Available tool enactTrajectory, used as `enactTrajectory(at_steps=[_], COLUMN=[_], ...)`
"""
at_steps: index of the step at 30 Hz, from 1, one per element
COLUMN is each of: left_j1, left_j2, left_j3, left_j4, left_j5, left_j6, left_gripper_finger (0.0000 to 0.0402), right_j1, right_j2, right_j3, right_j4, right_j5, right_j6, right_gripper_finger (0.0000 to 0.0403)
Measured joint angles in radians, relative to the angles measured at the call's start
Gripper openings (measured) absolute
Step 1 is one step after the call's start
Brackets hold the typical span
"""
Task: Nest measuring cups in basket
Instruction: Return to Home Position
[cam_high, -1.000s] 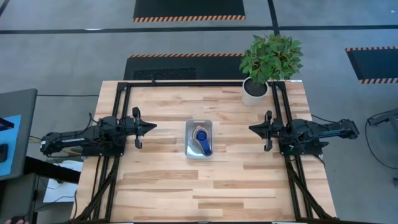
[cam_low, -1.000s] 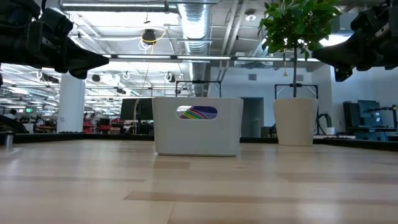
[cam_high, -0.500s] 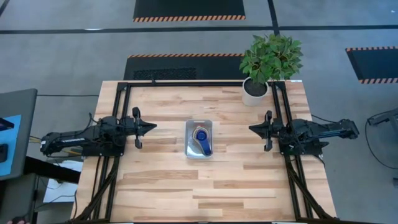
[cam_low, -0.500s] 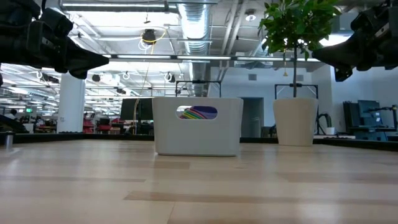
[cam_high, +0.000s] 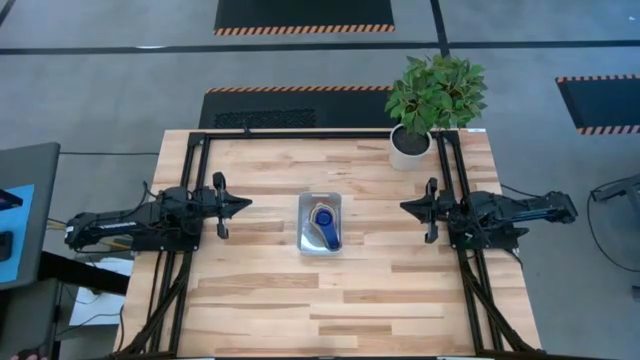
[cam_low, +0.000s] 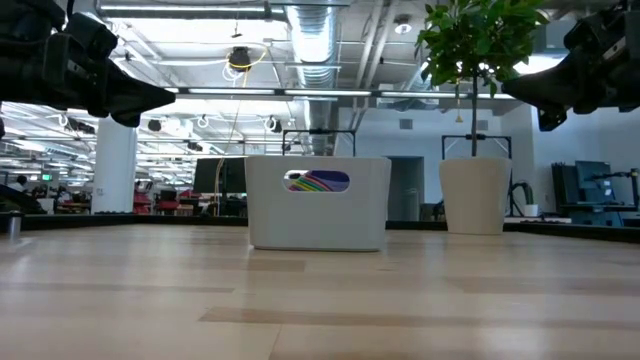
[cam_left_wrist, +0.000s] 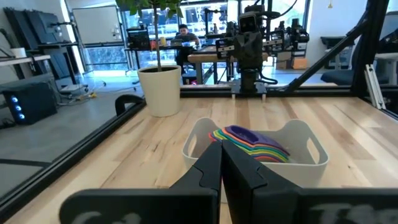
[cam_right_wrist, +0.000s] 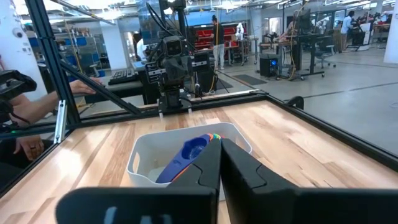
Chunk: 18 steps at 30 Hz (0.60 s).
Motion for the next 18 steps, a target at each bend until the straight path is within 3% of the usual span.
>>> enactTrajectory(at_steps=[18], left_j1=[0.000], left_j2=[0.000], left_j3=[0.000], left_j4=[0.000], left_j5=[0.000], left_j6=[0.000], left_gripper_finger=[0.0000], right_j1=[0.000], right_j2=[0.000], right_j3=[0.000], right_j4=[0.000], right_j5=[0.000], right_j6=[0.000], right_gripper_finger=[0.0038])
